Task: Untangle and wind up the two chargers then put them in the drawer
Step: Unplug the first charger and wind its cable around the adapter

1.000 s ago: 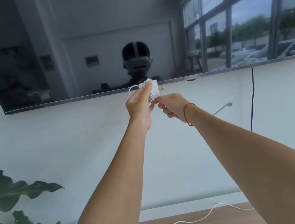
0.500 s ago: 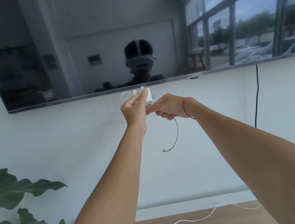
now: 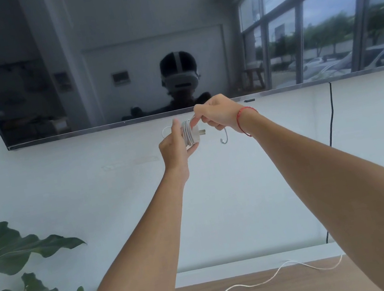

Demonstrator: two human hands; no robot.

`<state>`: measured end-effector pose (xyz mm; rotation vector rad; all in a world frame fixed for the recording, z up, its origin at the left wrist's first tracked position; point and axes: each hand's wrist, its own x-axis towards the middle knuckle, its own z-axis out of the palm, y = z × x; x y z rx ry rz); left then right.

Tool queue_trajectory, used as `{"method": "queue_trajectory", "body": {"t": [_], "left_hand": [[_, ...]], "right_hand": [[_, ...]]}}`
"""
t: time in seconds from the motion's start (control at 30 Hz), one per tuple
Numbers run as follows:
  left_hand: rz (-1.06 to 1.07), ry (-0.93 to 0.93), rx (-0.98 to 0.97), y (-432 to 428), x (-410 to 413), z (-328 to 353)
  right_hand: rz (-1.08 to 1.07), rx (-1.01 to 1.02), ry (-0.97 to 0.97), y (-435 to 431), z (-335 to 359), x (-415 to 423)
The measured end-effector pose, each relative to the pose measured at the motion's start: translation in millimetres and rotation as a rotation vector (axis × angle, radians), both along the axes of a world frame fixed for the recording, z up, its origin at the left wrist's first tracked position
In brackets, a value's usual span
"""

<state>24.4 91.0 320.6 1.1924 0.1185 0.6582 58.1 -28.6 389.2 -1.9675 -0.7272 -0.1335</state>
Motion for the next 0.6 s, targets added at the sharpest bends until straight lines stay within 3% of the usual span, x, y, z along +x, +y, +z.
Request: {"method": "queue_trajectory", "body": {"t": [0.3,0.6], "left_hand": [[-0.11,-0.049,0.058,-4.9,-4.7,9.9],[-0.146,-0.064,0.174,-9.1,1.8,8.5]], "right_hand": [[-0.065,0.157,-0.053,-6.1,7.6,-7.6],[-0.066,0.159,-0.118,-10.7,15.0,-8.7]]}}
